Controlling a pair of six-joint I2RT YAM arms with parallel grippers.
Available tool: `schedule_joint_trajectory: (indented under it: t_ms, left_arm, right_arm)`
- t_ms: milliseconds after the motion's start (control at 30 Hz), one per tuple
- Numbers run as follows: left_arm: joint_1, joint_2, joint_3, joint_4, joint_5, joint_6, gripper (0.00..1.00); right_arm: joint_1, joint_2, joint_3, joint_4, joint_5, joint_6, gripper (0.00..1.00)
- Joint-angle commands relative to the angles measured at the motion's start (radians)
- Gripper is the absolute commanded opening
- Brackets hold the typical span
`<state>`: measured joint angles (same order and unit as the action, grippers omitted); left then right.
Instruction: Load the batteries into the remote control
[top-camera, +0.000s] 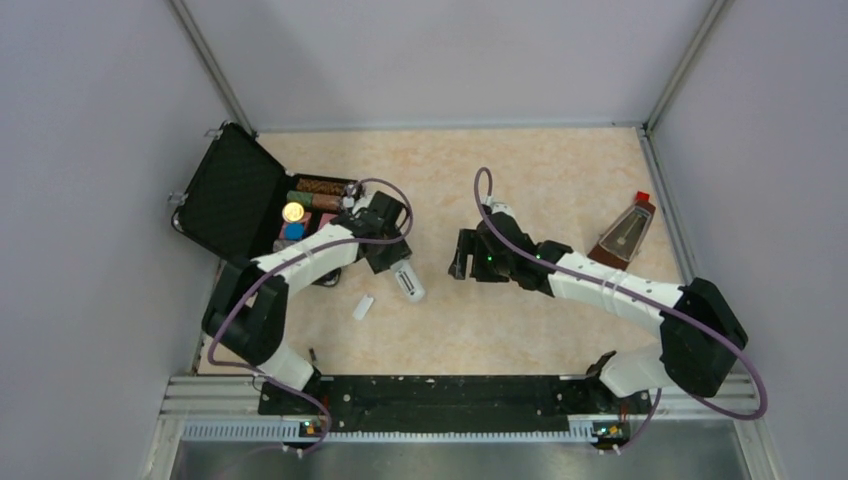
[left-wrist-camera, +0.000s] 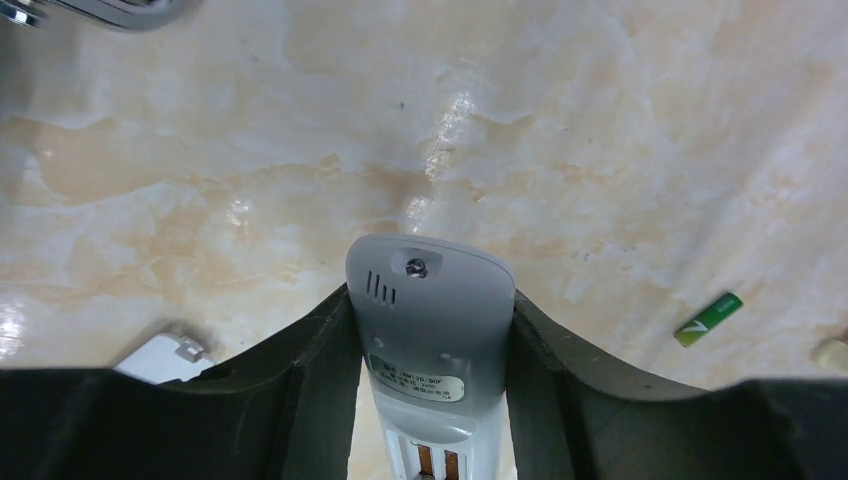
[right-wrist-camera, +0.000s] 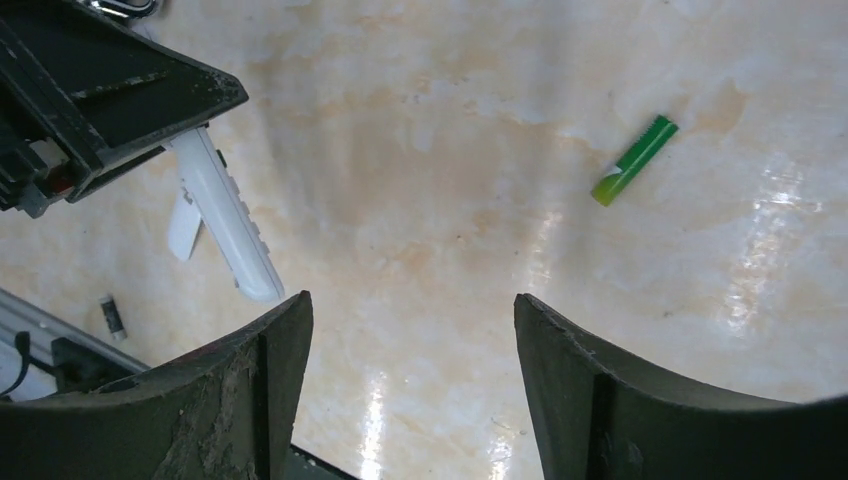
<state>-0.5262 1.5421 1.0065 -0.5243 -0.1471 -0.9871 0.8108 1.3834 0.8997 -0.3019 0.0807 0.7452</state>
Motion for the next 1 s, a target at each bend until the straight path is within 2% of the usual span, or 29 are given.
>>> schedule_joint_trajectory:
  t_ms: [0, 67, 233, 333, 433, 633, 800, 867, 967]
  left_arm:
    - [-0.036, 0.096, 0.071, -0.026, -0.056, -0.092, 0.00]
    - [-0.046, 0.143, 0.096, -0.038, -0.061, -0.112, 0.01]
    - [-0.063, 0.232, 0.171, -0.099, -0.098, -0.123, 0.17]
    - [-0.068, 0.247, 0.183, -0.116, -0.103, -0.126, 0.40]
    - [-0.075, 0.243, 0.169, -0.117, -0.110, -0.116, 0.52]
    - [-0.076, 0.241, 0.148, -0.124, -0.122, -0.084, 0.58]
    - [-0.075, 0.236, 0.155, -0.149, -0.124, -0.062, 0.68]
    - [-0.075, 0.209, 0.155, -0.163, -0.132, -0.050, 0.73]
    - [-0.075, 0.145, 0.151, -0.199, -0.165, -0.024, 0.76]
  right_arm:
    - [0.004, -0.060, -0.036, -0.013, 0.084, 0.034, 0.72]
    - [0.005, -0.066, -0.051, -0.010, 0.088, 0.040, 0.72]
    - [0.004, -0.078, -0.076, 0.003, 0.092, 0.042, 0.72]
    - [0.005, -0.086, -0.073, -0.009, 0.079, 0.037, 0.72]
    - [0.004, -0.096, -0.076, -0.017, 0.071, 0.032, 0.72]
    - [0.004, -0.122, -0.087, -0.023, 0.064, 0.014, 0.72]
    - [0.005, -0.132, -0.090, -0.022, 0.063, 0.004, 0.73]
    - [0.003, -0.134, -0.088, -0.022, 0.060, 0.005, 0.73]
    - [0.005, -0.132, -0.084, -0.018, 0.059, 0.003, 0.73]
